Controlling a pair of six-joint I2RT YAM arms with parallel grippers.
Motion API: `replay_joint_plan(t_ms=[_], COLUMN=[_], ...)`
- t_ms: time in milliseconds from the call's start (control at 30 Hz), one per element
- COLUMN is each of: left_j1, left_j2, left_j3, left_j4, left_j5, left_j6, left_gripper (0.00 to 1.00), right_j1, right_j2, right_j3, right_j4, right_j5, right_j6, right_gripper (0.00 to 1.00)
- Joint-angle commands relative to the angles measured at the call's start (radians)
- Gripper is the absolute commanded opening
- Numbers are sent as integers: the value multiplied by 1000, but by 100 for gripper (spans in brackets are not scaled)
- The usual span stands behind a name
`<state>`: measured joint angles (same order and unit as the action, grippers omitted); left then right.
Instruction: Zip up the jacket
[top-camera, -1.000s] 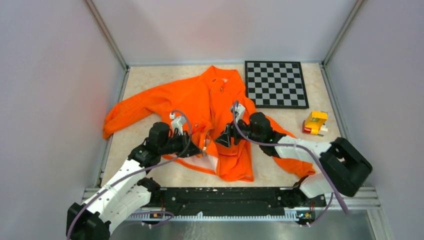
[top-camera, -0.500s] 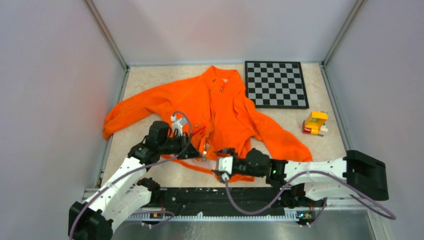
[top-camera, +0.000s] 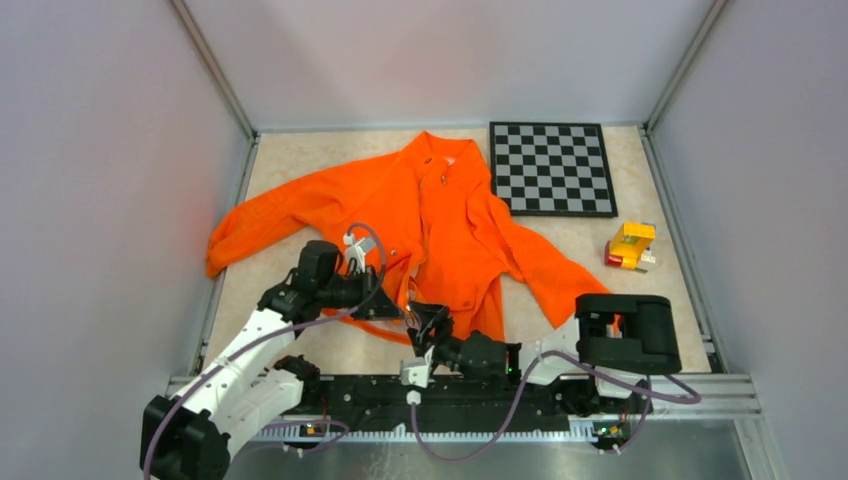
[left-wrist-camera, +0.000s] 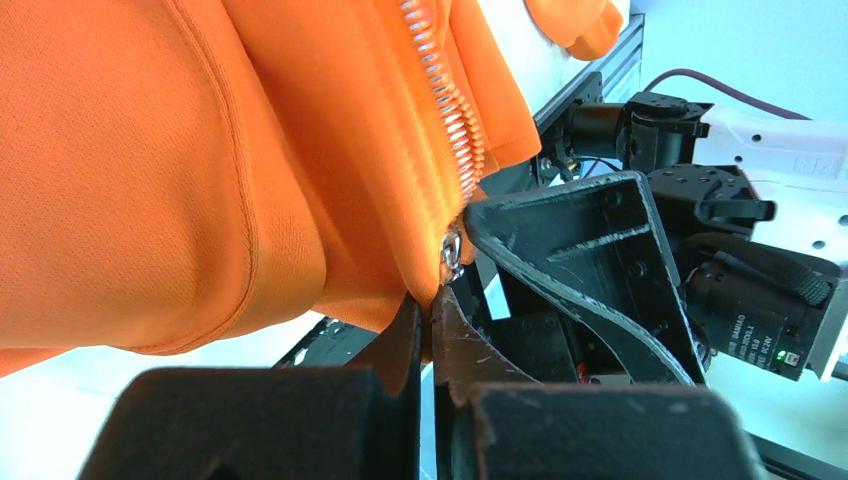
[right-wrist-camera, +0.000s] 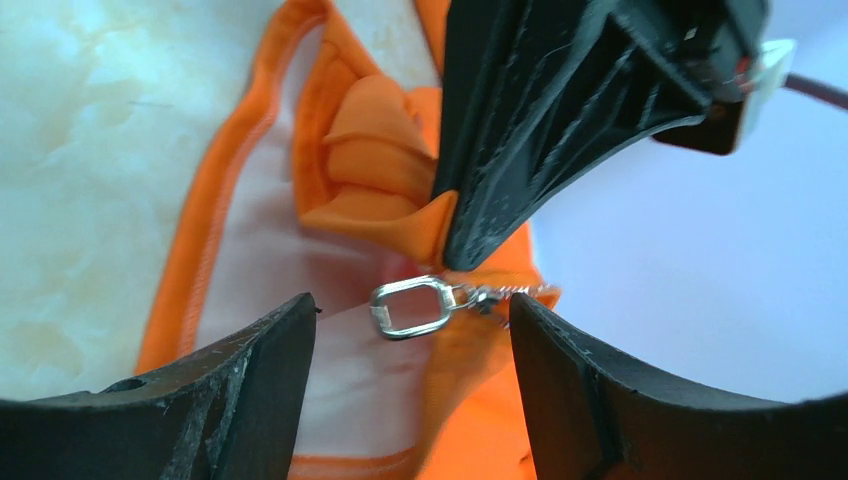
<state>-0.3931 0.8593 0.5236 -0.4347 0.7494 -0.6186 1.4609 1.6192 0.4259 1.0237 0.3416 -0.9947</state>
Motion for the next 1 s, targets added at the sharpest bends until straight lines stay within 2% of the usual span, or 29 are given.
replay_joint_plan(t_ms=[0,167,267,533,700,967], left_j1=[4,6,8,9,9,9], left_j2=[-21,-16,-5,-44,-61,-54], left_j3=[1,6,13,-8,-11,-11], left_j4=[23,26,3,14,6,13], left_j5=[67,74,70,49,40,45], left_j6=[-17,-14,3,-25,-22,-17], left_gripper=[0,0,0,0,0,0], right_j1=[33,33,33,32,32,20], right_j2=[79,108,83,23,-2,-27], right_j3=[14,-5,-10,-32,-47,-37], right_j4=[355,458,408,345,336,291], right_j5=[92,99,71,35,30,8], right_j6=[-146,-155,-106,-28,0,36], right_gripper=[70,67,58,53,39,30])
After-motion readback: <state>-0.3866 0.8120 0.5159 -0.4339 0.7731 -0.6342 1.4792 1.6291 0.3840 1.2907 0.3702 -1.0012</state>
